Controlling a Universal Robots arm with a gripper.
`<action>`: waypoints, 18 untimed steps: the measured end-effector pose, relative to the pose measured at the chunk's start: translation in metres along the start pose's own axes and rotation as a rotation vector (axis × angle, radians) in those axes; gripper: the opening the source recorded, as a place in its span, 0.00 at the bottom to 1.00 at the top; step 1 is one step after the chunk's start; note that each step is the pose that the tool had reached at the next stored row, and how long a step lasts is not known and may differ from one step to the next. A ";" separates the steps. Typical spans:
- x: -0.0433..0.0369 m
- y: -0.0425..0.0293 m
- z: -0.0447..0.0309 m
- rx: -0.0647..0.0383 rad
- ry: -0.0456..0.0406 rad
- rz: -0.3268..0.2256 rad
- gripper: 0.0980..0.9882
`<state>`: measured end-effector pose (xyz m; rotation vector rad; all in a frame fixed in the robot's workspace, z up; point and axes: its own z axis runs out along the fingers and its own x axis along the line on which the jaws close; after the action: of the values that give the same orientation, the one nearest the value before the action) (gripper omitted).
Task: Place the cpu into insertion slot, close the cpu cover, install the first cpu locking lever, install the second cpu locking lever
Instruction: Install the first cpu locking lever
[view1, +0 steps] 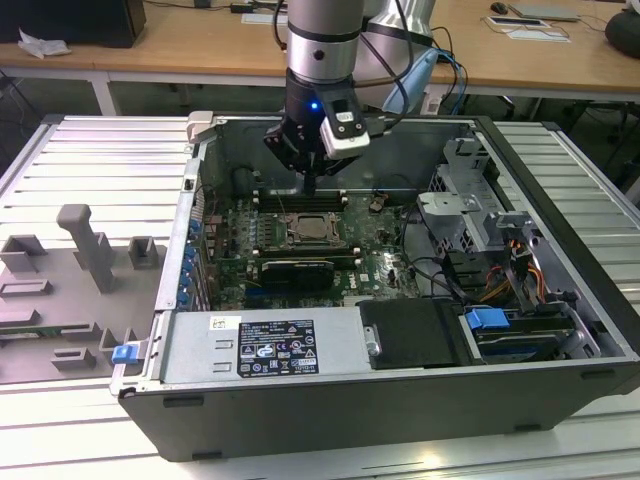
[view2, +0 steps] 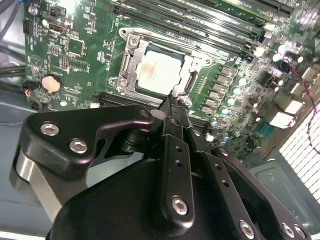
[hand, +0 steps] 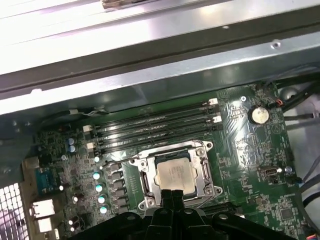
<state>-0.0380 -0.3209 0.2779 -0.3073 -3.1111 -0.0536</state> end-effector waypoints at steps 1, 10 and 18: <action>0.0000 0.0000 0.0000 0.000 0.0004 -0.014 0.01; 0.0021 -0.0004 0.0013 -0.006 -0.0467 -0.085 0.01; 0.0062 -0.0014 0.0036 -0.010 -0.0420 -0.198 0.01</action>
<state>-0.0443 -0.3209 0.2744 0.0006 -3.1721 -0.0651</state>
